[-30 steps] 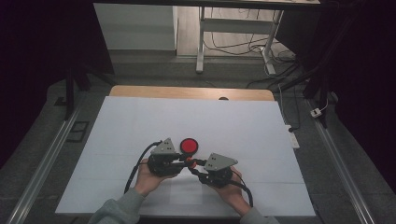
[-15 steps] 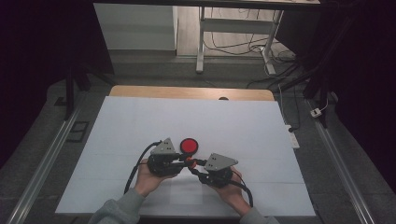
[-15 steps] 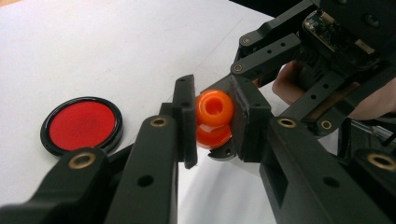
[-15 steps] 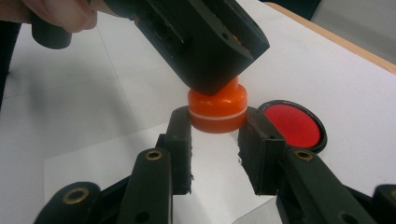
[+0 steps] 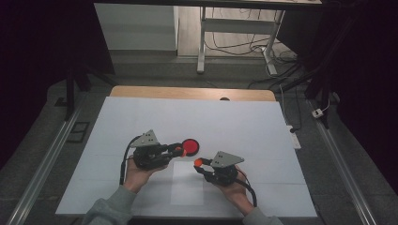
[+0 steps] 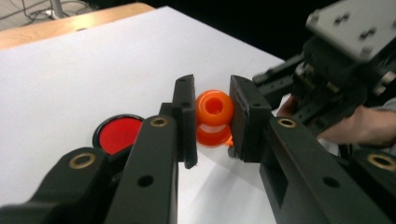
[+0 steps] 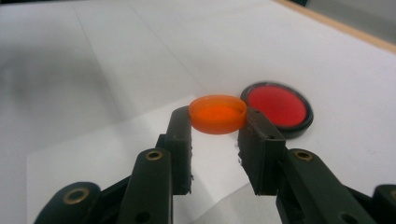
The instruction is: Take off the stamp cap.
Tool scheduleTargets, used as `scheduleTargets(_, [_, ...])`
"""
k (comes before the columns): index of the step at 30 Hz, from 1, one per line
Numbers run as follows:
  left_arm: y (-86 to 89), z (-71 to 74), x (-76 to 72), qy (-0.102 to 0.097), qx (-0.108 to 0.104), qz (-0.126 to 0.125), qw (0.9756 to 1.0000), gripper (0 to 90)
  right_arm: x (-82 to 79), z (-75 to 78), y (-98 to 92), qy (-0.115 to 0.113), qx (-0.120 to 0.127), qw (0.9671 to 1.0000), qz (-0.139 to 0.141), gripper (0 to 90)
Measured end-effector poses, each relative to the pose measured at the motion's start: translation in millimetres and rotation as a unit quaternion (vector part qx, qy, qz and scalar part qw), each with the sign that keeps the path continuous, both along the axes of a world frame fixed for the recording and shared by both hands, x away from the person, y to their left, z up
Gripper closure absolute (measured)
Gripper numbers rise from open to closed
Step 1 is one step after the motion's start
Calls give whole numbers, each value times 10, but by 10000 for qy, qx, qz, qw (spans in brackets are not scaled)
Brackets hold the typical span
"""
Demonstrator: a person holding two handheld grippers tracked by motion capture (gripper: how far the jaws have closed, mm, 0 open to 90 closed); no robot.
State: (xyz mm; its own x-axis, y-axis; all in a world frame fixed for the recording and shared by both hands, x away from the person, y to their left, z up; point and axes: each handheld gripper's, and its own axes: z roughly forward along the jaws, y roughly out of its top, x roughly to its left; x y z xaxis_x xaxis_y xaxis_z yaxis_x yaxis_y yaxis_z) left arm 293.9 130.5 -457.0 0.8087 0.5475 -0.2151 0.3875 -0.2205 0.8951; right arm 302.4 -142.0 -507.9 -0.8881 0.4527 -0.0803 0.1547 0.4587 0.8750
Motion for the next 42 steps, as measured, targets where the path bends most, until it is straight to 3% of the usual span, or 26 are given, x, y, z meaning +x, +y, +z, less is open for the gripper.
scheduleTargets(5, [-121,-23,-23,-35,188,-178,9997,727,-20,-3,6,-50,-138,9999,2,650])
scheduleTargets(13, [-109,-60,4,26,259,-145,9996,725,-17,-6,-24,-65,-66,10000,14,649])
scheduleTargets(22, [-128,-73,-4,19,296,-208,9993,724,-9,0,-104,-98,-27,9998,-162,648])
scheduleTargets(29, [-131,-84,2,37,332,-236,9992,724,1,9,-237,-82,23,9995,-314,647])
scheduleTargets(42, [-114,-85,2,11,391,-210,9990,723,-49,85,-671,-97,210,9972,-715,647])
